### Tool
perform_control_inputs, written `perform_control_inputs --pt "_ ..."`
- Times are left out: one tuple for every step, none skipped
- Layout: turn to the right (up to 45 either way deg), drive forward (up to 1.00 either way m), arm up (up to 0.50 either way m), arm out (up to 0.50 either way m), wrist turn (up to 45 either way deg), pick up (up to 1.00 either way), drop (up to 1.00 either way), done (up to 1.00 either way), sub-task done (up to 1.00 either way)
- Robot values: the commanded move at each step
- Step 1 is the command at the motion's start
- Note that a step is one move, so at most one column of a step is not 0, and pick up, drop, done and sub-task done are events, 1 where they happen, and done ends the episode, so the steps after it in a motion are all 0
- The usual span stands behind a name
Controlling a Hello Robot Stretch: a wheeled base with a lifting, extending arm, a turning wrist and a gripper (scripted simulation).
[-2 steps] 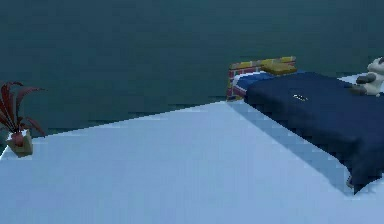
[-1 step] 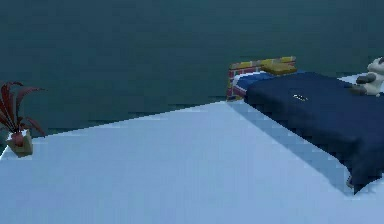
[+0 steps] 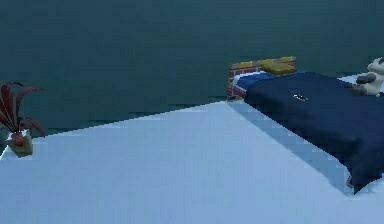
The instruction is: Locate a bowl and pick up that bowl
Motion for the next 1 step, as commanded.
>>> perform_control_inputs --pt "0.0 0.00 0.00 0.00 45.0 0.00 0.00 0.00 0.00"
